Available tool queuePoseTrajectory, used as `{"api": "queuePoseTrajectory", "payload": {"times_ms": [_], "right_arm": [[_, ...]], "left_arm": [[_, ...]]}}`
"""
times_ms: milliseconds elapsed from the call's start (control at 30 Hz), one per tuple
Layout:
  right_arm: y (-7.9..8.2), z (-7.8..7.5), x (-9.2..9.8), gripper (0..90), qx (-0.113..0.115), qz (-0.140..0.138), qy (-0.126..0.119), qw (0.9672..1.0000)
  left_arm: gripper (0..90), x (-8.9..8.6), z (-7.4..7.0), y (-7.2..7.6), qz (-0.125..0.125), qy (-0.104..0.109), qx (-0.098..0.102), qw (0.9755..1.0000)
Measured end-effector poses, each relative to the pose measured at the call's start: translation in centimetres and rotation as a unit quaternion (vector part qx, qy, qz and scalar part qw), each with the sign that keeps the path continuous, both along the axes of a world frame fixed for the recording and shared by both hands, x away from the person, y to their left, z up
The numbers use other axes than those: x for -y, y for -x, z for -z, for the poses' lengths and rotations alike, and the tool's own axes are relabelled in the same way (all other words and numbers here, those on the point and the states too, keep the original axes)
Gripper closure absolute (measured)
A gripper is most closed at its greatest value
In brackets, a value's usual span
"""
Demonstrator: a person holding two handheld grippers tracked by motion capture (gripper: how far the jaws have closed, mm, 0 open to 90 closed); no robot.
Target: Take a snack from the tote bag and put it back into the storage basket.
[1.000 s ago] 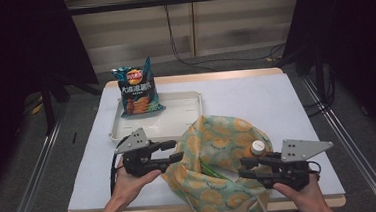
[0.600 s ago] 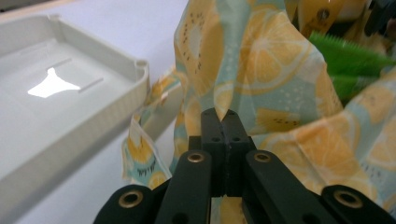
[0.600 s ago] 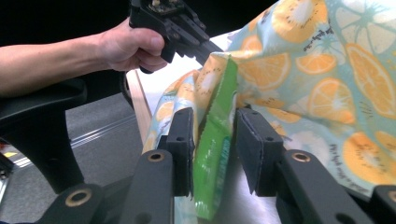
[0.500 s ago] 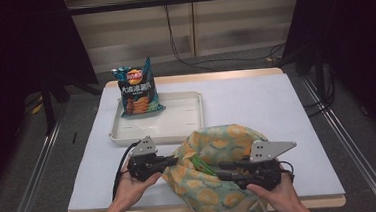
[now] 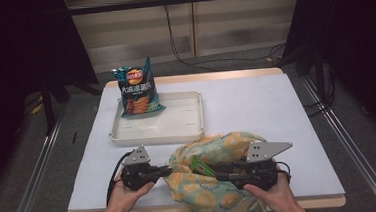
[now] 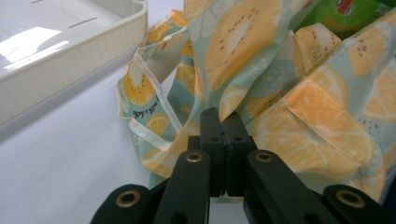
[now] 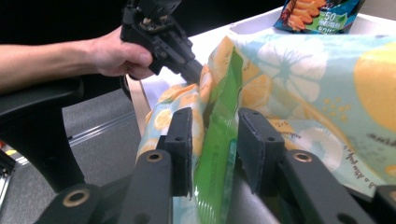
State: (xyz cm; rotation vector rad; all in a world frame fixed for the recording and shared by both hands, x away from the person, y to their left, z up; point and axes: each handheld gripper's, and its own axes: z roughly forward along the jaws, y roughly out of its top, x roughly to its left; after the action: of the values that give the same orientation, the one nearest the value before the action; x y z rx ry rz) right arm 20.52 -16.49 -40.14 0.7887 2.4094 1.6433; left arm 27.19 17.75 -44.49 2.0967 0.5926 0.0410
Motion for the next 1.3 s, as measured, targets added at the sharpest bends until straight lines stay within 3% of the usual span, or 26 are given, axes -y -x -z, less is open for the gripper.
{"api": "queuePoseTrajectory", "payload": {"times_ms": [100, 167, 300, 367, 433, 567, 700, 767, 1000, 1133, 1300], "right_arm": [[-0.2, 0.0, -0.1, 75.0, -0.003, 0.009, 0.002, 1.0], [-0.3, 0.5, -0.4, 75.2, -0.013, 0.009, 0.017, 0.9997], [-0.2, 1.1, -0.7, 74.1, -0.022, 0.007, 0.025, 0.9994], [-0.2, 1.1, -0.6, 71.0, -0.02, 0.009, 0.027, 0.9994], [-0.2, 1.3, -0.7, 65.7, -0.022, 0.008, 0.036, 0.9991], [0.1, 2.0, -0.8, 65.4, -0.031, 0.008, 0.054, 0.998], [0.1, 1.8, -0.4, 82.8, -0.027, 0.012, 0.048, 0.9984], [0.2, 1.3, -0.2, 87.1, -0.021, 0.013, 0.044, 0.9987], [0.0, 0.1, 0.6, 90.0, -0.006, 0.017, 0.03, 0.9994], [0.0, -0.7, 1.5, 90.0, 0.003, 0.02, 0.026, 0.9995], [-0.1, -1.3, 2.8, 90.0, 0.01, 0.021, 0.025, 0.9994]], "left_arm": [[83.4, 0.1, -0.4, 0.2, 0.003, 0.012, 0.003, 0.9999], [80.8, 0.2, -0.7, 0.3, 0.002, 0.018, 0.01, 0.9998], [73.6, 0.1, -1.4, 0.5, -0.002, 0.035, 0.016, 0.9993], [70.4, 0.0, -1.8, 0.5, -0.005, 0.055, 0.015, 0.9983], [68.6, -0.2, -2.2, 0.7, -0.007, 0.063, 0.021, 0.9978], [64.3, -0.4, -3.1, 1.2, -0.008, 0.08, 0.035, 0.9962], [62.7, 0.0, -3.6, 1.7, -0.003, 0.087, 0.043, 0.9952], [62.7, 0.2, -3.9, 1.9, 0.004, 0.092, 0.048, 0.9946], [61.5, 0.8, -5.2, 2.7, 0.011, 0.102, 0.075, 0.9919], [62.1, 1.1, -5.5, 3.0, 0.023, 0.104, 0.075, 0.9914], [67.4, 2.0, -5.9, 3.0, 0.04, 0.12, 0.076, 0.989]]}}
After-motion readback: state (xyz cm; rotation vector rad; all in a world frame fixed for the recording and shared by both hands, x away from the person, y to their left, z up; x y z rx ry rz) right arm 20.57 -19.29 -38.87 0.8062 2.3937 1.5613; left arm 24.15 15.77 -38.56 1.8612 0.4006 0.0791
